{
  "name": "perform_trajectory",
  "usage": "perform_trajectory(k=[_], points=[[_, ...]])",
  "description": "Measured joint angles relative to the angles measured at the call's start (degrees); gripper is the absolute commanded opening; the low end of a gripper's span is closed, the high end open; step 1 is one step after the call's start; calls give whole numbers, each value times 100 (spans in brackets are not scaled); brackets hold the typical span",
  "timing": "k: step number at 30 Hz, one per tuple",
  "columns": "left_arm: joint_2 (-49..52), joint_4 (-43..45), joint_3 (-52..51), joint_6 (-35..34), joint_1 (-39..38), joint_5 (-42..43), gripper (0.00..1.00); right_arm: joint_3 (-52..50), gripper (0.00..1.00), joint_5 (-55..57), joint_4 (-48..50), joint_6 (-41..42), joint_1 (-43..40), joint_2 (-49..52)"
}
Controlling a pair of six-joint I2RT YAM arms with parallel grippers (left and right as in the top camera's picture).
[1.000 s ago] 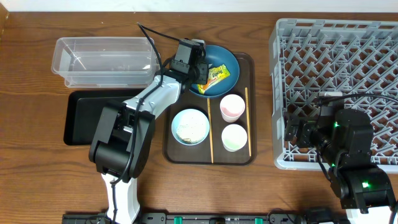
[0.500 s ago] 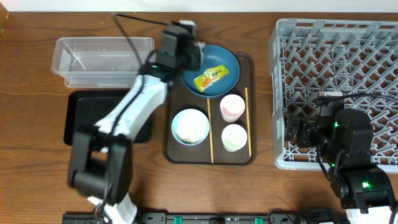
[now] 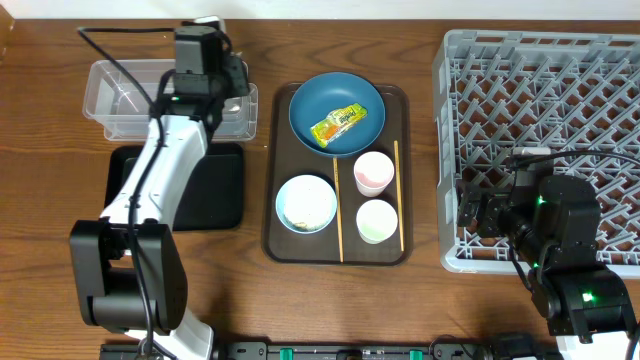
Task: Sort waste into correct bins and load items into the dishwasher rack
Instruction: 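Grasp the tissue with the left gripper and drop it in the clear bin, then grasp the yellow snack wrapper from the teal plate with the left gripper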
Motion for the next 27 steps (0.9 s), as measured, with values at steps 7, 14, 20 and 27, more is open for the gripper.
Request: perform_trajectory(k=[7, 14, 20, 27], points=[[0, -210, 0, 9, 87, 7, 68, 0, 99, 0, 0, 0, 0, 0], [0, -260, 0, 52, 31, 472, 71, 0, 99, 0, -2, 0, 0, 0], [0, -264, 0, 546, -538, 966, 76, 2, 99, 0, -2, 0, 0, 0], [122, -260, 0, 999, -1325, 1156, 77, 0, 99, 0, -7, 0, 0, 0]])
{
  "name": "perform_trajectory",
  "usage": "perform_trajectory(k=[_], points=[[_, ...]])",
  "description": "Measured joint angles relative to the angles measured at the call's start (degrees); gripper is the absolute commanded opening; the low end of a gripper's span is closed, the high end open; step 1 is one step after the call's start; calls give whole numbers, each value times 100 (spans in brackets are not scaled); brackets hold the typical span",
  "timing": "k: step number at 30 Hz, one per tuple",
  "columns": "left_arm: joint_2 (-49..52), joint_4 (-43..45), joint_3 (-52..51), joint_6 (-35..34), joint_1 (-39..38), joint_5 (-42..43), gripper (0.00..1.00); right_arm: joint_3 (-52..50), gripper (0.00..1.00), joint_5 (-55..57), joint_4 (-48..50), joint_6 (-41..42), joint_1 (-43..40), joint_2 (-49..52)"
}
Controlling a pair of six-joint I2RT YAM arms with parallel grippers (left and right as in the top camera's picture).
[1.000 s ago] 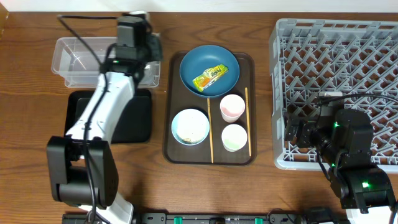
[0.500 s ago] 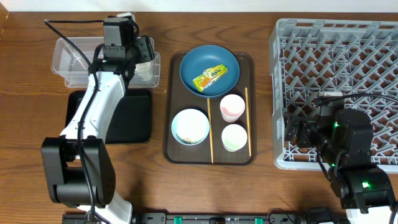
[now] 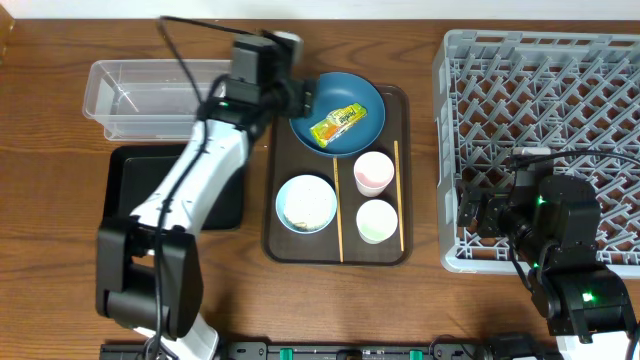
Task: Sort waste into correct bins and load items into the dishwasher rack
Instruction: 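Grasp the yellow snack wrapper from the teal plate with the left gripper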
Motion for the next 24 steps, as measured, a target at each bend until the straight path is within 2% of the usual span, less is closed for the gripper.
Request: perform_trajectory(k=[7, 20, 22, 24], points=[[754, 17, 0, 144, -278, 52, 82, 0, 99, 0, -138, 0, 0, 0], [1622, 275, 0, 205, -518, 52, 82, 0, 99, 0, -245, 0, 0, 0], [1720, 280, 0, 208, -518, 42, 77, 0, 99, 0, -251, 0, 0, 0], [1738, 315, 4, 212, -518, 31, 65, 0, 99, 0, -251, 0, 0, 0]])
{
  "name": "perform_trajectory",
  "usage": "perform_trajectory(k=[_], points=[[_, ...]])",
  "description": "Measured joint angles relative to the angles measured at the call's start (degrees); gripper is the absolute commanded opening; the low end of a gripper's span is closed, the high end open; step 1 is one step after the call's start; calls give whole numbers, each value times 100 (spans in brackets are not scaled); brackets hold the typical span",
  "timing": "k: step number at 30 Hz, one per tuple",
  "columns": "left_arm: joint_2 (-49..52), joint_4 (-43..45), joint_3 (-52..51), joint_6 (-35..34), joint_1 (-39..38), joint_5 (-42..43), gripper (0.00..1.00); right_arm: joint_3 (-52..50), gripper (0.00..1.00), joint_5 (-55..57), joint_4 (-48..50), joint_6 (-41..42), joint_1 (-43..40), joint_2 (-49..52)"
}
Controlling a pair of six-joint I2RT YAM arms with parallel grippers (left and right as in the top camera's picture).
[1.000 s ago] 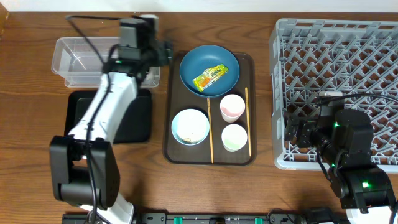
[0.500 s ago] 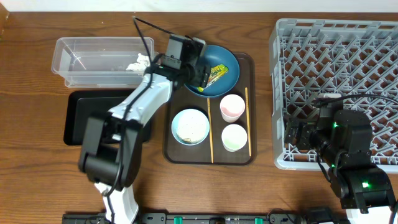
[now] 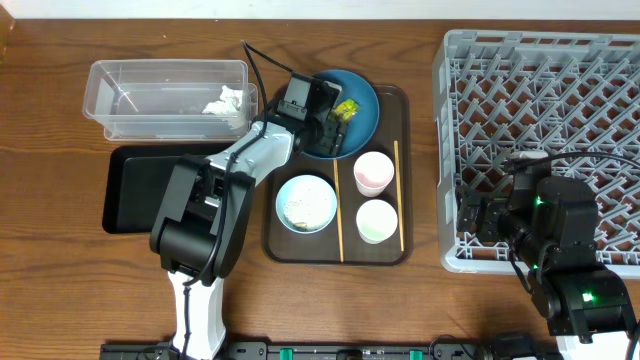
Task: Sort waste into correct bins and load items into the dishwasher rack
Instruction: 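Grasp the yellow snack wrapper from the teal plate with the left gripper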
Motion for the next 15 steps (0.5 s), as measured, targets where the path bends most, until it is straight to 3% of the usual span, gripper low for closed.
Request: perform_trajectory(k=[3, 7, 10, 15], points=[[15, 28, 0, 20, 0, -2, 37, 0, 99, 0, -2, 0, 0, 0], [17, 87, 0, 20, 0, 9, 14, 0, 99, 0, -2, 0, 0, 0], [17, 114, 0, 4, 0, 20, 6, 0, 99, 0, -2, 0, 0, 0], [-7, 111, 0, 13, 0, 20, 6, 2, 99, 0, -2, 0, 0, 0]])
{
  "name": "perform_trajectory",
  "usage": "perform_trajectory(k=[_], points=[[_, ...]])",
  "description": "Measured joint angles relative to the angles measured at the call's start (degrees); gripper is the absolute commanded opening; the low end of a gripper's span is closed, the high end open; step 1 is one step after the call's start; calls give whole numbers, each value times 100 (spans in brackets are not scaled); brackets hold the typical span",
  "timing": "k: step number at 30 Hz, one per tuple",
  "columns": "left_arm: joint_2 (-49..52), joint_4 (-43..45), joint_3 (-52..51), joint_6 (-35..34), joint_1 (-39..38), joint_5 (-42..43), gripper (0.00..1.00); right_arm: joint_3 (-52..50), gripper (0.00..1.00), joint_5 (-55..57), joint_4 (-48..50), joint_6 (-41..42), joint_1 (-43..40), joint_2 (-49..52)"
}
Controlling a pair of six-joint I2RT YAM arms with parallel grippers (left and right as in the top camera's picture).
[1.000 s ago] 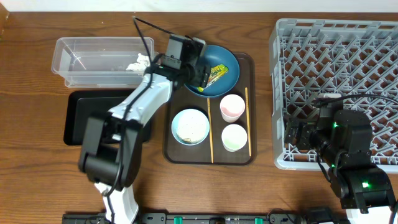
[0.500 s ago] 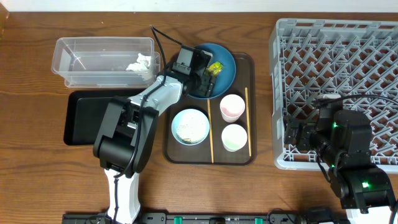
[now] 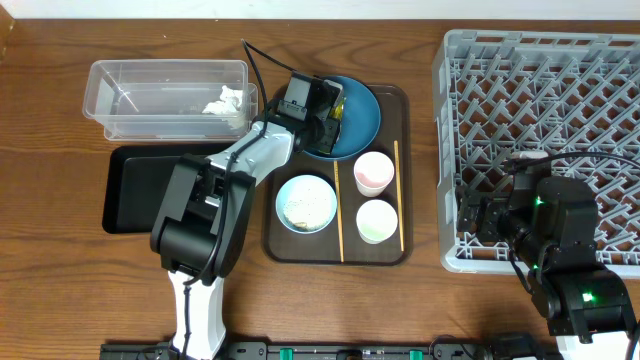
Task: Sort waste into correct bins and load items into the dishwasher rack
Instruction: 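Grasp the yellow snack wrapper from the teal plate with the left gripper, then carry the wrapper to the clear bin and release it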
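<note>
My left gripper [image 3: 330, 115] is down on the blue plate [image 3: 365, 105] at the back of the brown tray [image 3: 400, 255]. It sits over the yellow-green wrapper [image 3: 338, 106], of which only a sliver shows. Whether its fingers are closed on the wrapper is hidden by the wrist. On the tray also stand a pale bowl [image 3: 306, 203], a pink cup [image 3: 374, 172], a green cup [image 3: 377, 220] and two chopsticks [image 3: 337, 215]. The grey dishwasher rack [image 3: 540, 100] is at the right. My right gripper [image 3: 470, 215] hovers at the rack's left edge, its jaws unclear.
A clear plastic bin [image 3: 165, 75] with a crumpled white tissue [image 3: 225, 98] stands at the back left. A black tray [image 3: 135, 190] lies in front of it. The left arm stretches from the front edge across to the plate.
The left gripper has settled slightly further onto the wrapper, so less of the wrapper shows. The right arm has not moved.
My left gripper was over the right end of the clear bin. Then it was at the blue plate's left rim, with the bin uncovered. Then it was down on the plate beside the wrapper, a tissue showing in the bin. Now it covers the wrapper.
</note>
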Motion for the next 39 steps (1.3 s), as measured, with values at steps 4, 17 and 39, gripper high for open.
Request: perform_trajectory(k=[4, 17, 39], points=[[-278, -181, 0, -2, 4, 0, 6, 0, 99, 0, 0, 0, 0, 0], [-2079, -1436, 0, -2, 866, -595, 6, 0, 99, 0, -2, 0, 0, 0], [-1755, -588, 0, 7, 2428, -778, 83, 0, 99, 0, -2, 0, 0, 2]])
